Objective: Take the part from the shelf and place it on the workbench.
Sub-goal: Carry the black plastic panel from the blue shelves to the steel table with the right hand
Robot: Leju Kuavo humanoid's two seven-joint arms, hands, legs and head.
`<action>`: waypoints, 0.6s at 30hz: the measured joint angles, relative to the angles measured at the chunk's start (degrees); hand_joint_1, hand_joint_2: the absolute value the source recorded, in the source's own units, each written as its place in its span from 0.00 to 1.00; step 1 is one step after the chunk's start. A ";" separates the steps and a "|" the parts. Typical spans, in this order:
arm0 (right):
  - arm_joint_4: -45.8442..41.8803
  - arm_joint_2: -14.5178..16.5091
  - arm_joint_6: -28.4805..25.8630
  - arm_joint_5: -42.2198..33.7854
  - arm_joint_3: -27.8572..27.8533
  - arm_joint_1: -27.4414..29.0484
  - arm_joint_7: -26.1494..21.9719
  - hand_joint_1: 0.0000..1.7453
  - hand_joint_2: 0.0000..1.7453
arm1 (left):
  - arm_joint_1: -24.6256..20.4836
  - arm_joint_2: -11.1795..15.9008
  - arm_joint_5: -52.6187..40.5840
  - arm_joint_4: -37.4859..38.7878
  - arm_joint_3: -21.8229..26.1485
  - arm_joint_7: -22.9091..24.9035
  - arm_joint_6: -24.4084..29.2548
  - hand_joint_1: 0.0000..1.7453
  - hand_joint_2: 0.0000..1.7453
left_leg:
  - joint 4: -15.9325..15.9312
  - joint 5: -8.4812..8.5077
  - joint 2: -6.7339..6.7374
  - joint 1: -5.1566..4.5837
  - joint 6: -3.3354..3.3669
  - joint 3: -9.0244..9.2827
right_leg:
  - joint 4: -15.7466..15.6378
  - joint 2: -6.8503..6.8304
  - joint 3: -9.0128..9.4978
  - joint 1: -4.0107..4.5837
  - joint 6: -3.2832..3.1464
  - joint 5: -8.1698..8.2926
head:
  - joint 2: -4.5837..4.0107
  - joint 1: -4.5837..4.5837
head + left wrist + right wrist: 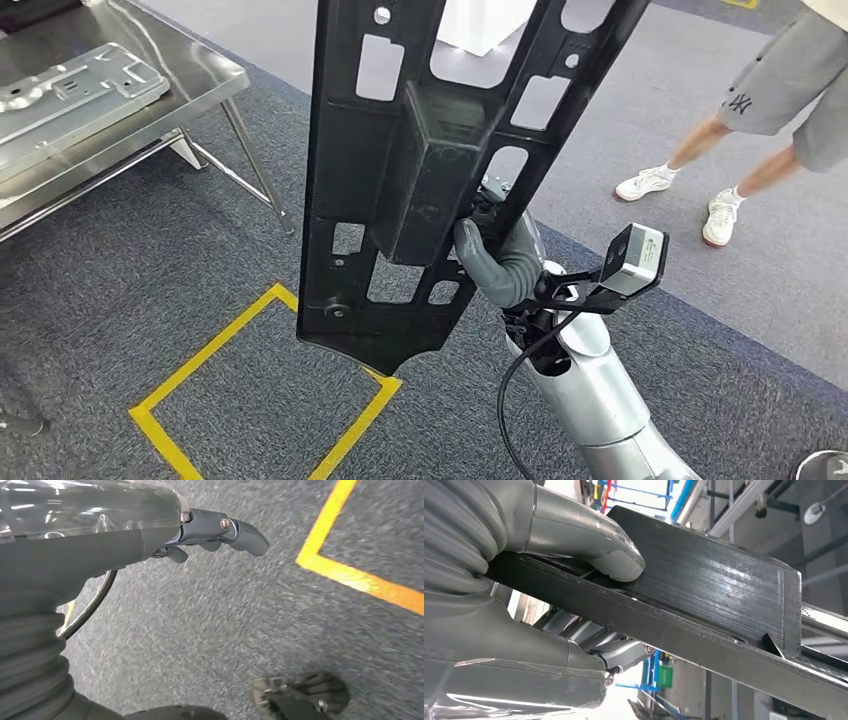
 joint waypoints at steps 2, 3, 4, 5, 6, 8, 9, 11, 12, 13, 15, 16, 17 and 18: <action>-0.08 0.01 -0.02 0.18 -0.01 -0.04 0.10 1.00 1.00 | 0.03 -0.02 -0.03 0.00 0.01 0.01 -0.03 0.00 1.00 | -5.63 1.39 2.02 -0.51 0.82 2.82 | 0.07 -1.08 0.17 0.35 0.52 -0.24 | 0.00 0.01; -0.11 0.01 -0.03 0.24 -0.01 -0.05 0.13 1.00 1.00 | 0.06 -0.07 -0.06 0.00 0.01 0.01 -0.06 0.00 1.00 | -6.28 1.20 2.19 -0.76 1.22 2.93 | 0.04 -1.63 0.20 0.53 0.79 -0.28 | 0.00 0.01; -0.12 0.01 -0.03 0.28 -0.01 -0.07 0.15 1.00 1.00 | 0.15 -0.12 -0.07 0.00 0.01 0.01 -0.09 0.00 1.00 | -6.39 1.34 1.51 -0.77 1.64 2.79 | -0.02 -2.24 0.27 0.62 1.09 -0.29 | 0.00 0.01; -0.18 0.01 -0.02 0.33 0.00 -0.08 0.18 1.00 1.00 | 0.28 -0.20 -0.07 0.00 0.01 0.00 -0.10 0.00 1.00 | -6.59 1.51 0.82 -0.63 1.98 2.79 | -0.03 -2.51 0.39 0.58 1.43 -0.43 | 0.00 0.00; -0.24 0.01 -0.02 0.33 0.00 -0.09 0.18 1.00 1.00 | 0.34 -0.29 -0.10 0.00 0.01 0.00 -0.11 0.00 1.00 | -6.83 1.69 0.17 -0.48 2.34 2.87 | 0.36 -1.89 0.36 0.47 1.74 -0.87 | 0.00 0.00; -0.40 -0.01 -0.03 0.33 -0.02 -0.09 0.16 1.00 1.00 | 0.18 -0.45 -0.21 0.00 0.01 0.03 -0.12 0.00 1.00 | -7.26 2.09 -1.06 -0.19 2.96 3.05 | 4.28 1.25 -1.24 0.20 2.21 -3.48 | 0.00 0.02; -0.42 -0.04 -0.03 0.33 -0.03 -0.02 0.18 1.00 1.00 | 0.08 -0.49 -0.27 0.00 0.01 0.06 -0.14 0.00 1.00 | -7.27 2.16 -1.70 -0.23 3.13 3.01 | 7.99 2.93 -2.97 0.15 2.30 -5.37 | 0.00 0.02; -0.40 -0.12 -0.03 0.34 -0.05 0.25 0.20 1.00 1.00 | 0.06 -0.49 -0.34 0.00 0.01 0.18 -0.32 0.00 1.00 | -7.17 2.21 -3.16 -0.29 3.27 2.90 | 15.10 4.29 -6.60 0.16 2.39 -7.89 | 0.00 0.02; -0.39 -0.14 -0.03 0.34 -0.04 0.36 0.22 1.00 1.00 | 0.07 -0.49 -0.39 0.00 0.01 0.26 -0.42 0.00 1.00 | -7.07 2.22 -3.98 -0.32 3.28 2.87 | 16.37 4.45 -7.40 0.17 2.38 -7.64 | 0.00 0.01; -0.39 -0.15 -0.01 0.34 -0.04 0.42 0.21 1.00 1.00 | 0.05 -0.49 -0.46 0.00 0.01 0.37 -0.51 0.00 1.00 | -6.95 2.20 -4.81 -0.31 3.25 2.86 | 15.13 4.58 -7.01 0.16 2.31 -6.18 | 0.00 0.01; -0.39 -0.16 0.04 0.39 -0.04 0.38 0.17 1.00 1.00 | -0.06 -0.54 -0.62 0.00 0.01 0.55 -0.54 0.00 1.00 | -6.66 2.12 -6.41 -0.23 3.07 2.80 | 7.73 6.38 -3.85 -0.02 1.99 -1.91 | 0.00 0.02; -0.39 -0.16 0.08 0.44 -0.04 0.36 0.13 1.00 1.00 | -0.14 -0.57 -0.70 0.00 0.01 0.66 -0.52 0.00 1.00 | -6.42 2.08 -7.12 -0.24 2.84 2.61 | 4.03 7.94 -2.34 -0.18 1.85 -0.43 | 0.00 0.02; -0.38 -0.18 0.10 0.48 -0.04 0.36 0.10 1.00 1.00 | -0.15 -0.59 -0.76 0.00 0.01 0.74 -0.51 0.00 1.00 | -6.30 2.11 -7.74 -0.17 2.52 2.34 | 1.67 9.22 -1.42 -0.25 1.72 0.29 | 0.00 0.02; -0.36 -0.20 0.10 0.51 -0.04 0.37 0.07 1.00 1.00 | -0.12 -0.60 -0.82 0.00 0.01 0.81 -0.50 0.00 1.00 | -6.29 2.19 -8.33 -0.05 2.15 2.04 | 0.70 10.04 -1.11 -0.24 1.56 0.32 | 0.00 0.02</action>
